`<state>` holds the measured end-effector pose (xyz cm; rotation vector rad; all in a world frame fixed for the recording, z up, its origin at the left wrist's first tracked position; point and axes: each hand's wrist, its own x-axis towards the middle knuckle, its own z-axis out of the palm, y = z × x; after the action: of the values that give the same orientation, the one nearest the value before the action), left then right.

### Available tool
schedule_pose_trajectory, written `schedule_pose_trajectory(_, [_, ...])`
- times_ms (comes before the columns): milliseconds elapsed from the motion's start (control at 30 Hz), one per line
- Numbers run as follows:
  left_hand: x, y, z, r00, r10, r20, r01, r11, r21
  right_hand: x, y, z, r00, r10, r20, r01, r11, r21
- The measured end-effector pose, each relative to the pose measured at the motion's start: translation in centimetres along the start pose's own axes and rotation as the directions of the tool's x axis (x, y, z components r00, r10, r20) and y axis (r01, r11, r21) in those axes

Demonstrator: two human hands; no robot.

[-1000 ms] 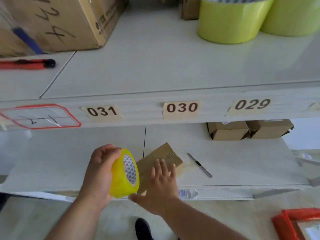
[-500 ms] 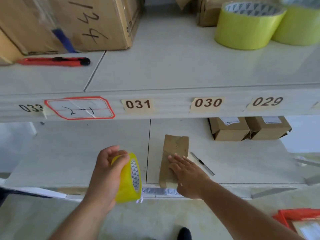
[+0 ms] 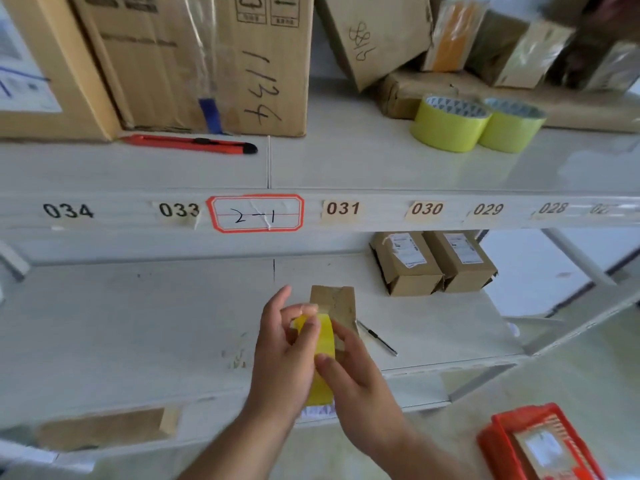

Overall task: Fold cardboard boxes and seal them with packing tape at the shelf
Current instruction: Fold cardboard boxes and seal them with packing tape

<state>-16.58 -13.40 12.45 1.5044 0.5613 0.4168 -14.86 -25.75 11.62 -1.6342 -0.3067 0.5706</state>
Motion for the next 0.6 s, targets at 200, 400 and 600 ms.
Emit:
schedule_pose_trajectory(200, [0.9, 0.8, -3.3, 0.992, -0.027, 0.124, 0.020, 0.998, 0.057, -1.3, -0.6, -0.2, 1.000, 0.000, -0.014, 0.000, 0.999, 0.036])
schedule_pose_trajectory(400, [0.1, 1.7, -3.1, 0.963, 0.182, 0.198, -0.206, 0.972, 0.108, -1.1, -1.9, -0.6, 0.998, 0.050, -0.039, -0.045, 0.993, 0.110])
schedule_pose_trajectory(600, [-1.0, 2.1, -2.1, 0.972, 0.192, 0.139, -0.192, 0.981, -0.010, -1.0, -2.2, -0.7, 0.999, 0.031, 0.016, -0.033, 0.985, 0.169])
